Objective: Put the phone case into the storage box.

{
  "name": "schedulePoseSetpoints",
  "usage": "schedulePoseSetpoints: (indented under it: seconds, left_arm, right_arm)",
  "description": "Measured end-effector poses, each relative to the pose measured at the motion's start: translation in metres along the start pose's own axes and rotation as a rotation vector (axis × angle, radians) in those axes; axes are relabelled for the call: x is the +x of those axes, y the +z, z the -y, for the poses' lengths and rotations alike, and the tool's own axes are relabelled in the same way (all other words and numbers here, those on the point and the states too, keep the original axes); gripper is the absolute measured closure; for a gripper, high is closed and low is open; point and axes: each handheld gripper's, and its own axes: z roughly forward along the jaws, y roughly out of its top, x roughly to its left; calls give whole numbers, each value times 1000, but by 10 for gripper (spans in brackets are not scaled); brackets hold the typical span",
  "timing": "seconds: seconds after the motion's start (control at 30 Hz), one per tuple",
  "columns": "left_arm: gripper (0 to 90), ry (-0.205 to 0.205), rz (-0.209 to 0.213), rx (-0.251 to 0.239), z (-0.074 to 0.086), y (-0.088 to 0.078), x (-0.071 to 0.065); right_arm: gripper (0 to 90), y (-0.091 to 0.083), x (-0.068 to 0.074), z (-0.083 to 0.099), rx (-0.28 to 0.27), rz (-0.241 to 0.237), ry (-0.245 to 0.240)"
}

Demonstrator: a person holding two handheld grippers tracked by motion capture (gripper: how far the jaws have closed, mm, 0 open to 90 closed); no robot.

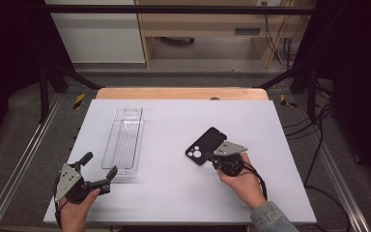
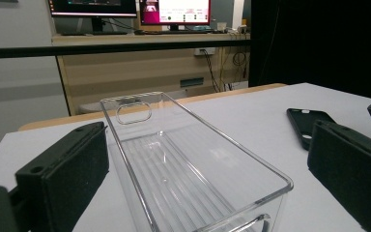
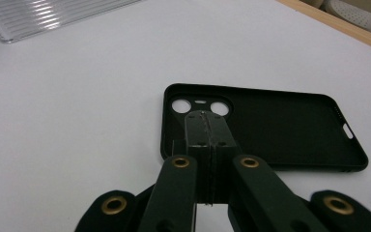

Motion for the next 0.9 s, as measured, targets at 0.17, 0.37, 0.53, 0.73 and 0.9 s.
schedulePoseSetpoints:
  seconds: [0.17, 0.37, 0.53, 0.73, 0.9]
  left_arm:
    - [7, -1, 0, -3, 0, 0, 0]
    - [7, 0, 1, -1, 0, 0, 0]
    - [7, -2, 0, -3, 0, 0, 0]
    - [7, 1, 1, 0, 0, 0, 0]
    - [7, 1, 1, 0, 0, 0, 0]
  right_arm:
    - [900, 5, 1, -5, 4, -6, -5]
    - [900, 12, 2, -10, 15, -18, -11]
    - [900, 19, 2, -9, 34, -22, -14]
    - [900, 21, 0, -9, 31, -29, -2]
    - [900, 24, -4, -9, 37, -25, 2]
